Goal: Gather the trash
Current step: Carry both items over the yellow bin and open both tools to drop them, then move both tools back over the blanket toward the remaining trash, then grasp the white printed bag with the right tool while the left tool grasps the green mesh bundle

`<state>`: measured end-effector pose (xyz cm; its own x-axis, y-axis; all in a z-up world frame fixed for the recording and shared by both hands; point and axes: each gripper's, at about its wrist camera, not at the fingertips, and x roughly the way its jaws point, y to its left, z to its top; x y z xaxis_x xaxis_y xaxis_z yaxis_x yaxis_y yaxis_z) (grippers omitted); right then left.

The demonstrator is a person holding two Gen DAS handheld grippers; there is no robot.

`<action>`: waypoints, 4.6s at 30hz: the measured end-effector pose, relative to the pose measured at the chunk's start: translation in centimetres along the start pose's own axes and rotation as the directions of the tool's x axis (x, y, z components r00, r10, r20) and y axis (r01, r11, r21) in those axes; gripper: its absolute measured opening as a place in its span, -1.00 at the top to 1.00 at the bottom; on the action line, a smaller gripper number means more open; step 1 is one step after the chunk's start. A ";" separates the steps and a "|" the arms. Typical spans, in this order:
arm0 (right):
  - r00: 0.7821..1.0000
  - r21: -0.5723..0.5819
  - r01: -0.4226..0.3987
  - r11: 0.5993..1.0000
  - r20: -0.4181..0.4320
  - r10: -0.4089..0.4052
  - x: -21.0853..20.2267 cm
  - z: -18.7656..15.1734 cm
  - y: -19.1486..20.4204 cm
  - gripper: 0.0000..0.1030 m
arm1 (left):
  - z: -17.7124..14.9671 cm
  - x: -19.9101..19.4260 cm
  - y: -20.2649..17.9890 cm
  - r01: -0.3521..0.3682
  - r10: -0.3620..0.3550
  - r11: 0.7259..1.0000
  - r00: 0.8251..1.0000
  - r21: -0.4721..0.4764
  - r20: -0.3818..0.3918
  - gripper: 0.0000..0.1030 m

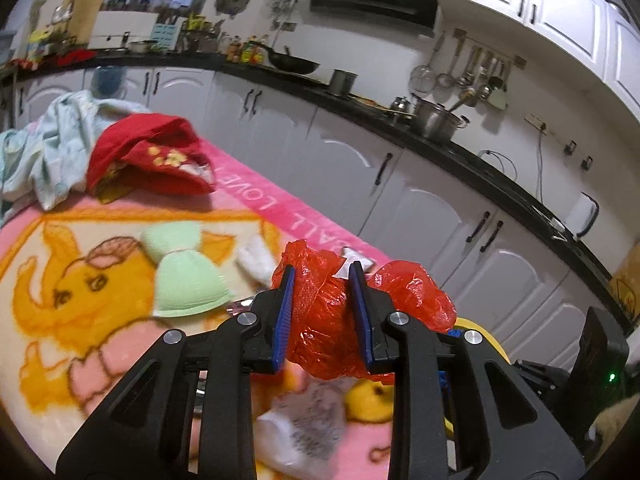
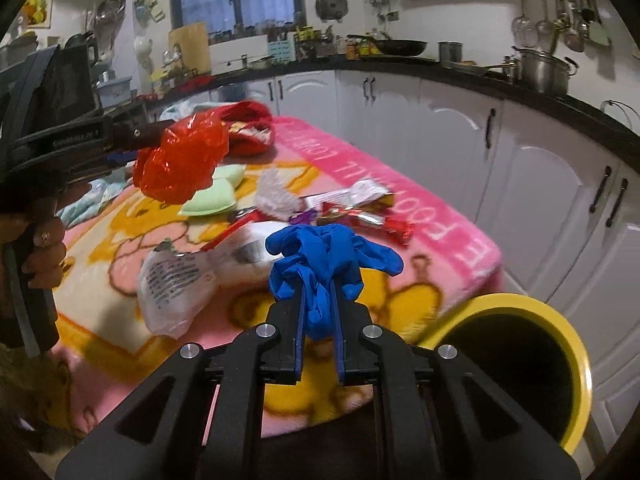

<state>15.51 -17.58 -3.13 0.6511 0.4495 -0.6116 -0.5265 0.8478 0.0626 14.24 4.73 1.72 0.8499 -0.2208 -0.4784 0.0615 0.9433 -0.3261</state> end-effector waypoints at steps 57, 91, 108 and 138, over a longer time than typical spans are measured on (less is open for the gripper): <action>0.964 0.322 0.258 0.911 -0.152 -0.219 -6.4 -9.2 -16.9 0.13 | -8.4 14.9 -20.3 0.175 -0.112 0.960 0.956 0.218 -0.273 0.04; 0.990 0.112 0.141 0.984 0.012 -0.143 -6.3 -1.7 -6.7 -0.19 | -2.1 3.4 -8.5 -0.049 0.045 0.996 0.998 0.080 0.043 -0.79; 1.000 0.053 -0.008 0.999 -0.013 0.009 -1.7 1.7 2.2 -0.57 | 0.1 0.4 1.1 -0.184 0.188 0.982 0.977 -0.053 0.100 -0.79; 0.963 0.415 0.005 0.910 -0.247 0.107 9.2 1.1 6.7 -0.57 | 0.1 8.8 14.5 -0.234 0.180 0.935 0.961 -0.268 -0.210 -0.79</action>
<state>18.57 -7.43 -7.47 0.4361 0.4541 -0.7769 -0.2485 0.8905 0.3811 22.68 16.46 -7.12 0.7182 -0.0941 -0.6895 -0.2812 0.8671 -0.4112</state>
